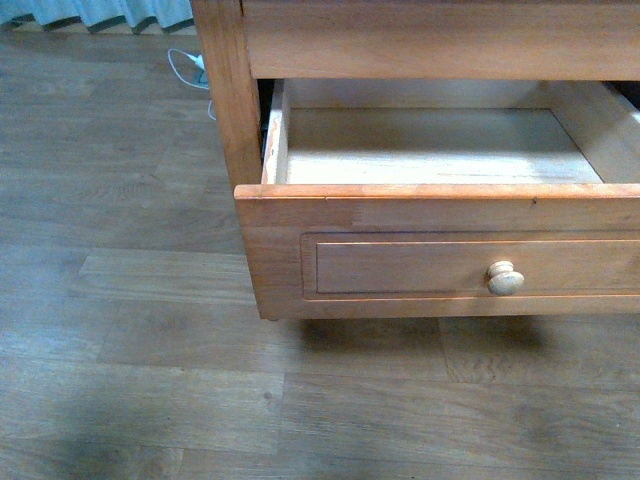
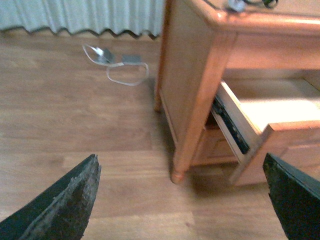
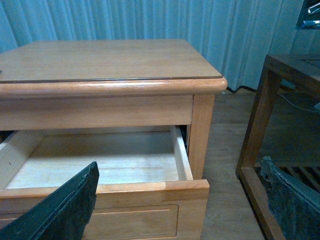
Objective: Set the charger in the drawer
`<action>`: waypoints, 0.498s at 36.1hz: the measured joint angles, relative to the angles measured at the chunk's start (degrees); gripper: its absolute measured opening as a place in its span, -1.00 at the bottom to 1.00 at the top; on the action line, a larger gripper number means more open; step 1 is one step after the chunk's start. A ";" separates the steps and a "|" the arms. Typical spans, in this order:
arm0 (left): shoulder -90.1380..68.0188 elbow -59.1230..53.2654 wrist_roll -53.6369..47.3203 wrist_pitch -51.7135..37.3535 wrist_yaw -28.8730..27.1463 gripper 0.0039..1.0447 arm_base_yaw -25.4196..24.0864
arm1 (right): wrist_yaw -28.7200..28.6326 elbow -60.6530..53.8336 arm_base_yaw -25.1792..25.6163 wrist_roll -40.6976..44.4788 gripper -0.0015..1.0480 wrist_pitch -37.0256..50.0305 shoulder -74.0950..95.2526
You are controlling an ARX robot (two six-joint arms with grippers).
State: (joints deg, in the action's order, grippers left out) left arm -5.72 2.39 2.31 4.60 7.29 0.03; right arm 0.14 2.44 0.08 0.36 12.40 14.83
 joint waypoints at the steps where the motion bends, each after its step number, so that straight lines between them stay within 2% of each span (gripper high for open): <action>1: -1.77 0.09 0.33 -0.07 0.48 0.88 0.28 | 0.00 -0.02 -0.02 0.00 0.83 0.00 0.00; 7: -13.81 3.08 0.96 -5.16 2.62 0.88 1.55 | 0.00 -0.02 0.00 0.00 0.83 0.00 0.00; 18: -36.81 13.38 -0.39 -20.74 3.23 0.88 3.10 | 0.00 -0.02 0.00 0.00 0.83 0.00 0.00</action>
State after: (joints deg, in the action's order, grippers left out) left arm -42.52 15.77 1.91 -16.14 10.52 3.14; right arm 0.14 2.42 0.08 0.36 12.40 14.83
